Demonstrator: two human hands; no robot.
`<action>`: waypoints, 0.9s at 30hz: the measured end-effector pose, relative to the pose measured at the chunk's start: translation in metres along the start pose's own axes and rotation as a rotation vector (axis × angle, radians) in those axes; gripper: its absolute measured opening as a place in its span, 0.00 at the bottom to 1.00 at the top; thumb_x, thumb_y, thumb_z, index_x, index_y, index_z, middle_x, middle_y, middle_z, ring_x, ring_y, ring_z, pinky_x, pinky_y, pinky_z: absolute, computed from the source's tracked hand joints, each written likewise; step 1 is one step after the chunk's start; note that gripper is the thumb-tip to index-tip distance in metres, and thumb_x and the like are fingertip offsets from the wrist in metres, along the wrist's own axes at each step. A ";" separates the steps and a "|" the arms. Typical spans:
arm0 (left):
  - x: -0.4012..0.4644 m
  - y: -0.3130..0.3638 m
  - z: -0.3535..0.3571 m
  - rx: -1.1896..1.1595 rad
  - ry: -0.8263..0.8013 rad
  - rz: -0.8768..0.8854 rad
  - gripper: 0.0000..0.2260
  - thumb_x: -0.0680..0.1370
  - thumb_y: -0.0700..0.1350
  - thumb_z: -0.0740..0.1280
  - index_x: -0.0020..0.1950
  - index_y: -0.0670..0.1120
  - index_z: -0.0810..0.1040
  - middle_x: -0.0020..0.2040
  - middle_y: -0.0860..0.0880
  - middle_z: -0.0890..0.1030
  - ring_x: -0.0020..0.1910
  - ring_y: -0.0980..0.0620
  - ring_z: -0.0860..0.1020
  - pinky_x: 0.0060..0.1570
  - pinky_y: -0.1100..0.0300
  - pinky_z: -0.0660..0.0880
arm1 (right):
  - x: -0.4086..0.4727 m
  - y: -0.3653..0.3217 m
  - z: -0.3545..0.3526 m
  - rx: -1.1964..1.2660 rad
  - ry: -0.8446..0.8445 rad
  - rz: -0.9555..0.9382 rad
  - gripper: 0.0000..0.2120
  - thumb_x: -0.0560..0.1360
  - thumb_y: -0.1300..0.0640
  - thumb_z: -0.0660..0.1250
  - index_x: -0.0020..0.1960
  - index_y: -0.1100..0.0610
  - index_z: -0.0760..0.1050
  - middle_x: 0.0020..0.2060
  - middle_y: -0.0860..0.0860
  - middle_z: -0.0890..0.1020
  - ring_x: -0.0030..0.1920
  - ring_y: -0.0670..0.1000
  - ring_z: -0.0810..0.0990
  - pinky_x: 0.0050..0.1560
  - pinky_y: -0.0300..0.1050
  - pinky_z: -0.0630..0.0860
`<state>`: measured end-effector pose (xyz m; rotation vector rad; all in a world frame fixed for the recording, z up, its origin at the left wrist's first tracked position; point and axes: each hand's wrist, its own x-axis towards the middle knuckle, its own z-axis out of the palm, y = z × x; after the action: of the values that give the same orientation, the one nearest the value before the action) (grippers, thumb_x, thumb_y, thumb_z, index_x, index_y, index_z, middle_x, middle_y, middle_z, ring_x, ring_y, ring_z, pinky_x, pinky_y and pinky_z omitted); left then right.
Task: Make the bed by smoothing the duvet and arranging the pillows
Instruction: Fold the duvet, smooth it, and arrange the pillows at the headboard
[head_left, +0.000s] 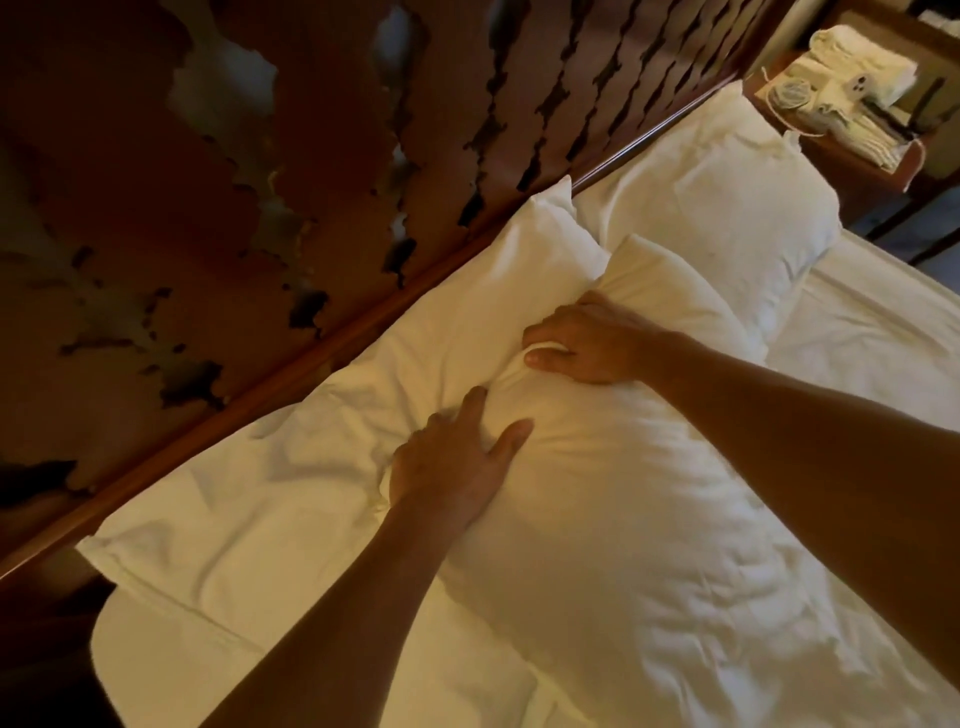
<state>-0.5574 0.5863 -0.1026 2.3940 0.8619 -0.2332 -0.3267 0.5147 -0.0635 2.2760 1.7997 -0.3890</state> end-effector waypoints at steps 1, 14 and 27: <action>-0.004 0.001 -0.002 -0.022 0.010 0.020 0.35 0.74 0.75 0.45 0.76 0.59 0.54 0.65 0.47 0.76 0.62 0.43 0.76 0.60 0.47 0.71 | -0.004 -0.001 -0.003 -0.006 0.016 -0.010 0.23 0.80 0.34 0.49 0.68 0.41 0.72 0.63 0.46 0.80 0.62 0.52 0.76 0.69 0.52 0.63; -0.133 0.118 -0.057 -0.421 -0.106 0.295 0.25 0.76 0.73 0.50 0.65 0.60 0.68 0.53 0.57 0.81 0.49 0.52 0.80 0.53 0.48 0.77 | -0.224 -0.008 -0.115 0.029 0.101 0.102 0.17 0.83 0.40 0.51 0.62 0.44 0.75 0.53 0.49 0.84 0.53 0.51 0.79 0.62 0.40 0.63; -0.320 0.297 -0.001 -0.584 -0.160 0.550 0.22 0.82 0.60 0.57 0.76 0.61 0.63 0.70 0.58 0.74 0.64 0.55 0.75 0.65 0.54 0.71 | -0.531 -0.011 -0.097 0.143 0.164 0.474 0.25 0.79 0.36 0.48 0.66 0.43 0.74 0.56 0.50 0.82 0.56 0.54 0.78 0.69 0.51 0.68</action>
<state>-0.6184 0.2325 0.1454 1.9270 0.1386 0.0447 -0.4455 0.0624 0.2061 2.8006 1.2604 -0.2561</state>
